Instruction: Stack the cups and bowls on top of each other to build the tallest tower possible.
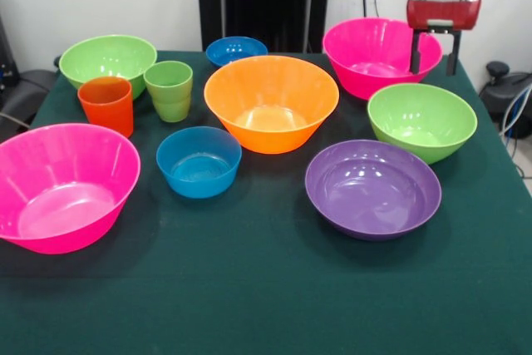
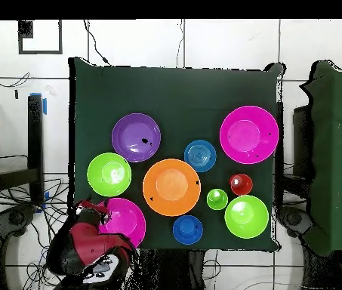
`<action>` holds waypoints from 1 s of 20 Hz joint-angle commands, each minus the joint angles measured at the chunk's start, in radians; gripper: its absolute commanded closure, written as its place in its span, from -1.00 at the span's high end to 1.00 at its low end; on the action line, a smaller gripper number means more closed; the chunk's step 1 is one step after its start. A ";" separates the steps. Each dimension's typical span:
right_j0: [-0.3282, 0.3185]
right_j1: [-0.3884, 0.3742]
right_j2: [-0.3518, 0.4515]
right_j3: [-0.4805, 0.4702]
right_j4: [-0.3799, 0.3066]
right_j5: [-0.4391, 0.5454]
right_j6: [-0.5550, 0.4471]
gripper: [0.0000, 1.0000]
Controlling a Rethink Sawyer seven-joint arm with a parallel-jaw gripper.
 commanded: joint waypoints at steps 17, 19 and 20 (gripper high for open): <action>-0.133 0.105 0.132 0.201 -0.041 -0.037 0.272 1.00; -0.136 0.123 0.144 0.206 -0.047 -0.056 0.286 1.00; -0.137 0.132 0.148 0.206 -0.048 -0.064 0.291 1.00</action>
